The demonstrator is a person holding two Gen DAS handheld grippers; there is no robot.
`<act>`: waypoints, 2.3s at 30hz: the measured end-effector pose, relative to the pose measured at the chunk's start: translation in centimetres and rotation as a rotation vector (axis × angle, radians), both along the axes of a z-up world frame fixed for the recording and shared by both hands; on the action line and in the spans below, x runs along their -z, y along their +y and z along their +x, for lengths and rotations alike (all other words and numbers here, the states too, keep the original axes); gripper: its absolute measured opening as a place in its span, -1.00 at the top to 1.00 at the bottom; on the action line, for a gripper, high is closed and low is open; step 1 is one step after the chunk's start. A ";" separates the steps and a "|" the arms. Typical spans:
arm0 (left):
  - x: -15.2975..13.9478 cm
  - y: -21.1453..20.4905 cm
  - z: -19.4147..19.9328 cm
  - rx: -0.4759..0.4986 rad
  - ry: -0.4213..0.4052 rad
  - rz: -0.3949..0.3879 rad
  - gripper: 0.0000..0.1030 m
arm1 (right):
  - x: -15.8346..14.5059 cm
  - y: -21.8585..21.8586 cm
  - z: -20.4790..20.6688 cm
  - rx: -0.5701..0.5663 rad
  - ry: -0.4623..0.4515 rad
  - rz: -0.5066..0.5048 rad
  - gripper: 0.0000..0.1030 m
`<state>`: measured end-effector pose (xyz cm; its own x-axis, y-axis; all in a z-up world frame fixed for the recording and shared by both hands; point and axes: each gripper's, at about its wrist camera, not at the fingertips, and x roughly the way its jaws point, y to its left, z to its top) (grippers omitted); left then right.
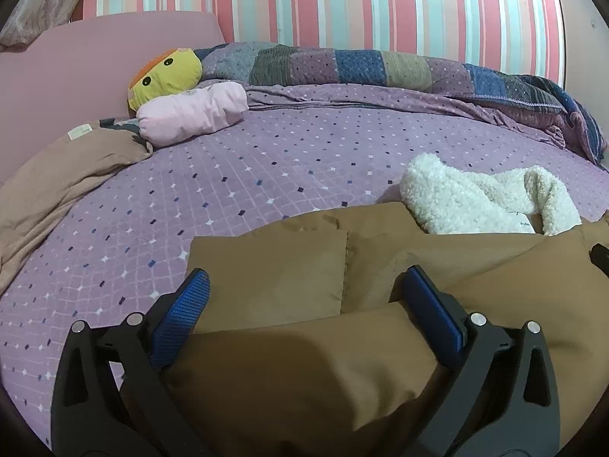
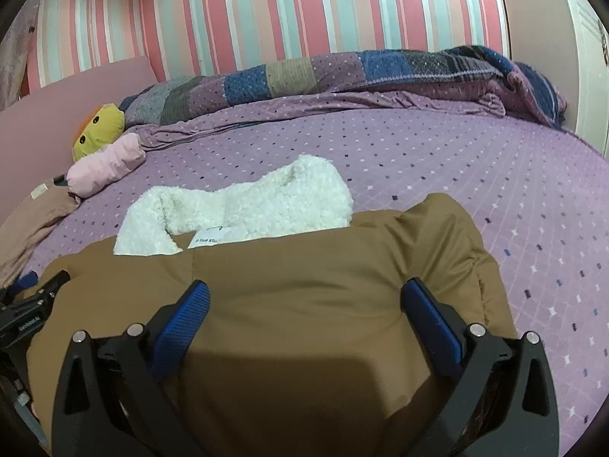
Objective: Fold large clothes
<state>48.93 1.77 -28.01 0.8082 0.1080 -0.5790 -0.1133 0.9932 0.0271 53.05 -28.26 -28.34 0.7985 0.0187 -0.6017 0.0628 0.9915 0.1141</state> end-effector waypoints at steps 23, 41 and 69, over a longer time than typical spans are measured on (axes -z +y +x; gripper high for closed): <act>0.1 0.8 -0.3 0.031 -0.009 -0.058 -0.94 | 0.9 -0.7 0.6 -0.023 0.018 0.090 -0.97; -0.1 0.7 -0.5 0.032 -0.015 -0.064 -0.94 | 0.7 -1.6 0.0 -0.040 -0.008 0.157 -0.97; -10.8 -3.6 -14.5 0.117 0.100 0.023 -0.94 | -7.4 -3.7 -15.7 0.121 0.068 0.174 -0.97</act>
<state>34.38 -1.87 -17.25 0.7547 0.0305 -0.6554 0.0078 0.9984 0.0554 37.33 -31.92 -20.92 0.7586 0.0333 -0.6507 0.1936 0.9421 0.2739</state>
